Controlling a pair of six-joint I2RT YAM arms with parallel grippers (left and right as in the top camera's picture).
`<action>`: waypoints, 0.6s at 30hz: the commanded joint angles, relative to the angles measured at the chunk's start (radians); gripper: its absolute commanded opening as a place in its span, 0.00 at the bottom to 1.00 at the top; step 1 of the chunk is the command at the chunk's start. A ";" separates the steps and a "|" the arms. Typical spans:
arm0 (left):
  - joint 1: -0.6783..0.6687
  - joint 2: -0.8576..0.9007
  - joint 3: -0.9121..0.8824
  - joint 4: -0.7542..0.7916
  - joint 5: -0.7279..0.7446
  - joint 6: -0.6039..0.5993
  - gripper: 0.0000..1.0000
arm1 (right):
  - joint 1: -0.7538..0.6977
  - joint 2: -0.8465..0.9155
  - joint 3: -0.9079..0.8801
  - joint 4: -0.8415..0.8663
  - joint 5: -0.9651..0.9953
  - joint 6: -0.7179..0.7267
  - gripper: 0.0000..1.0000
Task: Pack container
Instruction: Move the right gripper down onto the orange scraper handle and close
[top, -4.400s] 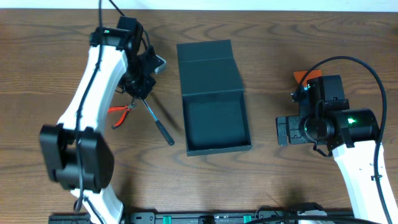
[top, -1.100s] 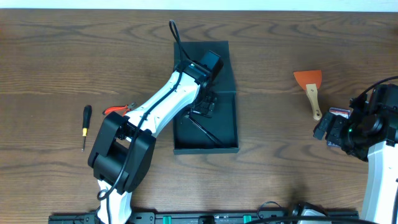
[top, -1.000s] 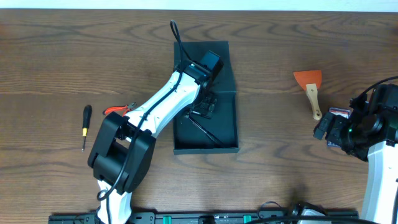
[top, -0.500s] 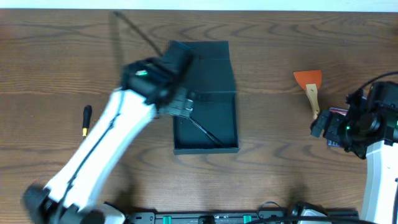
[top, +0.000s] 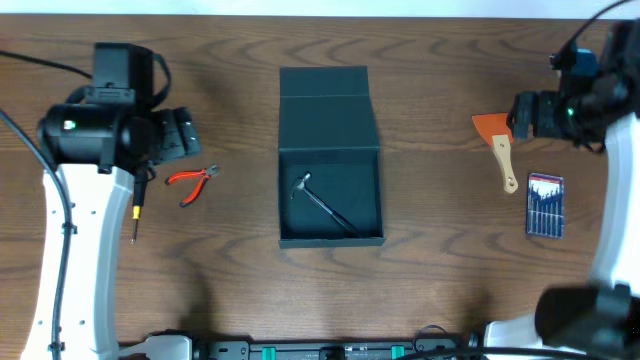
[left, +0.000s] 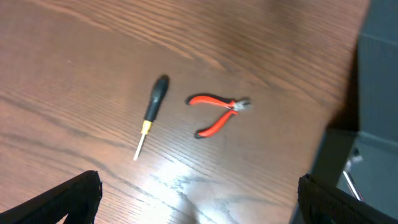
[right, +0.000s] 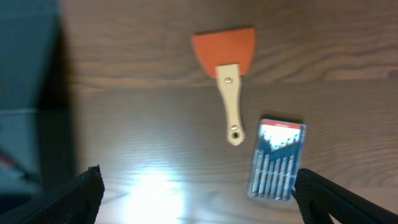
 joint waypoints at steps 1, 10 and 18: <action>0.050 -0.004 0.008 0.007 -0.012 -0.012 0.98 | -0.010 0.109 0.018 0.005 0.067 -0.072 0.99; 0.105 0.012 -0.011 0.092 -0.012 0.051 0.99 | -0.011 0.317 0.017 -0.015 0.098 -0.113 0.99; 0.112 0.044 -0.035 0.131 -0.012 0.051 0.99 | -0.029 0.404 0.014 -0.026 0.108 -0.198 0.99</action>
